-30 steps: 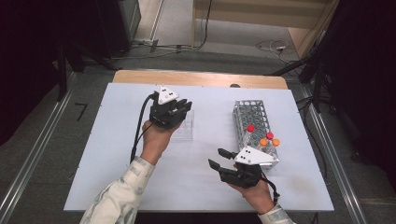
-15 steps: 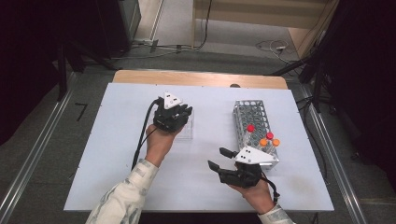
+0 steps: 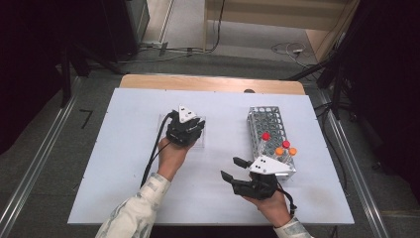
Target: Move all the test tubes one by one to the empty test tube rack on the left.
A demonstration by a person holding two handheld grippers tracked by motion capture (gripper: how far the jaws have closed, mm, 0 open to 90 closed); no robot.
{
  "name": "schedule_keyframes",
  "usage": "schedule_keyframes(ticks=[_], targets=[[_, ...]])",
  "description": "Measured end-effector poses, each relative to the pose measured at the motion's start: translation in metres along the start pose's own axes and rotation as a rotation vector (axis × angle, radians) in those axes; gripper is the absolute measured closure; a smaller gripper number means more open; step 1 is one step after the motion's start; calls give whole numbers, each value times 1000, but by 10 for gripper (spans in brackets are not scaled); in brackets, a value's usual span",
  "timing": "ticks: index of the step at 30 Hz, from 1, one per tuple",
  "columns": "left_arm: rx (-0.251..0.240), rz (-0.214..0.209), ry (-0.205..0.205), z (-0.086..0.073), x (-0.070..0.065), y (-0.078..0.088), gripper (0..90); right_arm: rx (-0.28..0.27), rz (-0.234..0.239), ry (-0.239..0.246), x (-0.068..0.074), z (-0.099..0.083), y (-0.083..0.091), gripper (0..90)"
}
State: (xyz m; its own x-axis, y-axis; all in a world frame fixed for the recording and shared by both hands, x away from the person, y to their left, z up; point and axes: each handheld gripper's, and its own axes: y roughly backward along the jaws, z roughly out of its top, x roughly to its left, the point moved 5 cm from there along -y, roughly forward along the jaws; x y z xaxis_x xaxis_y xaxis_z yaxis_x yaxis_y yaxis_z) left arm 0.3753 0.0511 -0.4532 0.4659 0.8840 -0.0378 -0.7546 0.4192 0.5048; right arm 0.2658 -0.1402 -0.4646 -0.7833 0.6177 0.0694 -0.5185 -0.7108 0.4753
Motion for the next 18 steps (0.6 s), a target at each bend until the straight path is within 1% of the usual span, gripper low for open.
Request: schedule_keyframes(ticks=[2, 6, 12, 14, 16, 18], targets=[[8, 1, -5, -3, 0, -3, 761, 0, 0, -2, 0, 0, 0, 361], [1, 1, -5, -4, 0, -2, 749, 3, 2, -3, 0, -1, -1, 353], [-5, 6, -8, -3, 0, 1, 562, 1, 2, -8, 0, -1, 0, 335], [-13, 0, -4, -3, -1, 3, 501, 0, 4, -15, -1, -1, 1, 331], [-14, -1, 1, -2, -2, 6, 416, -3, 5, -16, -2, 0, 2, 326], [-21, -13, 8, -2, -3, 9, 371, -4, 3, -18, -2, -1, 3, 322]])
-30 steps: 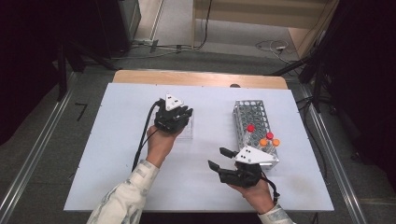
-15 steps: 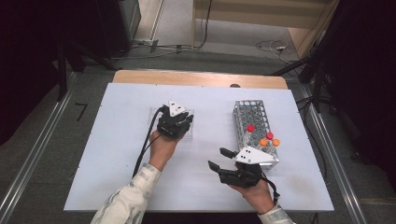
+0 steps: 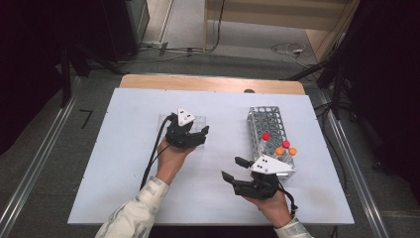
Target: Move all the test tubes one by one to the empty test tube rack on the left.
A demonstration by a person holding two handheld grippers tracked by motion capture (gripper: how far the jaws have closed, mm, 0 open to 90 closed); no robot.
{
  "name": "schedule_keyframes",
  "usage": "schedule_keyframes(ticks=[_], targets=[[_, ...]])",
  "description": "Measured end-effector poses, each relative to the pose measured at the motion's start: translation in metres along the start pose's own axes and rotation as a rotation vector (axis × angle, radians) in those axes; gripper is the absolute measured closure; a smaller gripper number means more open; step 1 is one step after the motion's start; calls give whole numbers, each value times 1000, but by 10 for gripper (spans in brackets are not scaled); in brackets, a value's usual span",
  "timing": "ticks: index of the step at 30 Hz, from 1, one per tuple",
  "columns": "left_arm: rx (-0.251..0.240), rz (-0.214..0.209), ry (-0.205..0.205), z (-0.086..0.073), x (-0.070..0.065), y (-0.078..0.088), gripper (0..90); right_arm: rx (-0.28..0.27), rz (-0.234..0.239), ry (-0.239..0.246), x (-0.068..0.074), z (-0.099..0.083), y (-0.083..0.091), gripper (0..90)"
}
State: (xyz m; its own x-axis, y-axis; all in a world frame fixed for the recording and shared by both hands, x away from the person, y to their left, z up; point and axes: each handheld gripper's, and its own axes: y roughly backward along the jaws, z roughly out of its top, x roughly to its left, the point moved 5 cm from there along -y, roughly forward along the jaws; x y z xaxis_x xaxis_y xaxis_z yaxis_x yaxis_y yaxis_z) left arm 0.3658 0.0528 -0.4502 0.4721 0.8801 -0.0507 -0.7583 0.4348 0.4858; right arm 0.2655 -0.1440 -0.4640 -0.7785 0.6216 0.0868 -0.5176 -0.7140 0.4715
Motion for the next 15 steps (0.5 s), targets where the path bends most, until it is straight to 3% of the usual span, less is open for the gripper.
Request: schedule_keyframes(ticks=[5, 9, 15], targets=[[-11, -10, 6, -1, -3, 10, 248, -8, -2, -13, -2, -2, 7, 312], [-7, -44, 16, -4, -5, 20, 158, -16, -2, -25, -4, -3, 15, 295], [-27, -46, 7, -9, -8, 32, 95, -19, -14, -37, -7, -6, 23, 243]])
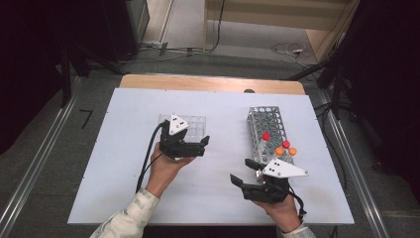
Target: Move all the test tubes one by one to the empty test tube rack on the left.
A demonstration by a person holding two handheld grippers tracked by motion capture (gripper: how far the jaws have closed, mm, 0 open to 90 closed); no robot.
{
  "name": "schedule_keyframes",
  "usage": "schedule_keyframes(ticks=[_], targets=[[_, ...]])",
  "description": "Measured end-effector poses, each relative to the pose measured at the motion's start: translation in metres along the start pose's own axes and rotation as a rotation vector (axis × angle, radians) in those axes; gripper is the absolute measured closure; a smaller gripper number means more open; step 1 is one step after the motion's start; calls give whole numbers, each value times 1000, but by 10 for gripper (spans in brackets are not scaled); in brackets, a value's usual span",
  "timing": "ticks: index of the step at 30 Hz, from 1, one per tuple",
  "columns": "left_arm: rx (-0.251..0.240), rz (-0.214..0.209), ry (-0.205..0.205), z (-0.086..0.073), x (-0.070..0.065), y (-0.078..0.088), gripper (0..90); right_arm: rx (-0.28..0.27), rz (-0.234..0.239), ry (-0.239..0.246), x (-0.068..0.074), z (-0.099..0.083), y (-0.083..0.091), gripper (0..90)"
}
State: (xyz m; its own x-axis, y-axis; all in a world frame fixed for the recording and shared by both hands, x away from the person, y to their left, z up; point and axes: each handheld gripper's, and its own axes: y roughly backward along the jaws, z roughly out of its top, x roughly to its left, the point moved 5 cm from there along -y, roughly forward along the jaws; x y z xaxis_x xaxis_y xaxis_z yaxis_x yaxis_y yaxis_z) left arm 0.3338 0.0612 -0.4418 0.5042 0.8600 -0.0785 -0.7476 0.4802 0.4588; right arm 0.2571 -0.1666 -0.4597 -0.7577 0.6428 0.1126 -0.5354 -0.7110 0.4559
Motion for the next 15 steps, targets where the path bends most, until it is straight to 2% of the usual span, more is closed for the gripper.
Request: schedule_keyframes(ticks=[1, 6, 10, 15], targets=[[3, 9, -2, -1, -1, 2, 95, 0, -3, 0, 0, -1, 1, 234], [21, -5, -15, -6, -2, 6, 122, -7, -14, 0, -1, -4, 9, 208], [13, -30, 1, -8, -2, 9, 146, -9, -40, 12, -1, -9, 18, 208], [5, -40, 19, -9, -2, 10, 153, -9, -62, 14, -4, -15, 30, 208]])
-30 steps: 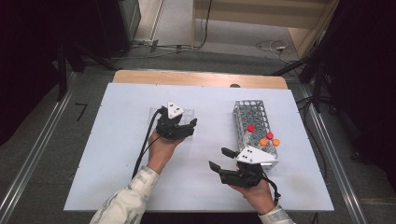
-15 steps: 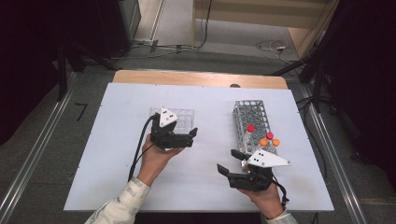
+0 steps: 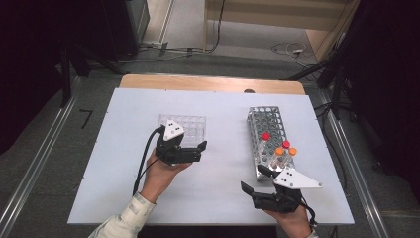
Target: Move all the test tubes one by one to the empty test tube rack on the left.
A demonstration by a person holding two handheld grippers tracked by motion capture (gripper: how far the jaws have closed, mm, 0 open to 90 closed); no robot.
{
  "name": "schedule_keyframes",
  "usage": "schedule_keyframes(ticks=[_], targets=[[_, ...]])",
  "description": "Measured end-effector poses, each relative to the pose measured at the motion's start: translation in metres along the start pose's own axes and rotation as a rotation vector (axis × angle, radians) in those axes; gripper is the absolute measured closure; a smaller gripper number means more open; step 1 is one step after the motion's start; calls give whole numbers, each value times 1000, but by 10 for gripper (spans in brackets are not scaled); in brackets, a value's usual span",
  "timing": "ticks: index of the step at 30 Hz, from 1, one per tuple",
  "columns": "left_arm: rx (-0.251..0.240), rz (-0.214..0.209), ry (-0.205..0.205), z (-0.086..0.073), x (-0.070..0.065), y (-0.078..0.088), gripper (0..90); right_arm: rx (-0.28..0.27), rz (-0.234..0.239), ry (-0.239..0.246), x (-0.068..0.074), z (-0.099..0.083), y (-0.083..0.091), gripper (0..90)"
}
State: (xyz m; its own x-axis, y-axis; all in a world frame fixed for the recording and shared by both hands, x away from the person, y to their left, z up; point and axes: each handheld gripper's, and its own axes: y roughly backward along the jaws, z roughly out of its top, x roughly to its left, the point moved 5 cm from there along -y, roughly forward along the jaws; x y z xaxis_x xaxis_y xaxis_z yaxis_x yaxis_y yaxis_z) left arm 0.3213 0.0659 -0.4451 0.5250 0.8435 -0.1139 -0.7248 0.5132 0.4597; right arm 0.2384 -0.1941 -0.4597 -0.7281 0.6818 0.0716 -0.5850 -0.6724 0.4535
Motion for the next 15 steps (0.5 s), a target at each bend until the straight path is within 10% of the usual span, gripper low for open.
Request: schedule_keyframes(ticks=[15], targets=[[-1, 2, -37, -4, -2, 1, 185, 2, -128, -49, -26, -15, 23, 264]])
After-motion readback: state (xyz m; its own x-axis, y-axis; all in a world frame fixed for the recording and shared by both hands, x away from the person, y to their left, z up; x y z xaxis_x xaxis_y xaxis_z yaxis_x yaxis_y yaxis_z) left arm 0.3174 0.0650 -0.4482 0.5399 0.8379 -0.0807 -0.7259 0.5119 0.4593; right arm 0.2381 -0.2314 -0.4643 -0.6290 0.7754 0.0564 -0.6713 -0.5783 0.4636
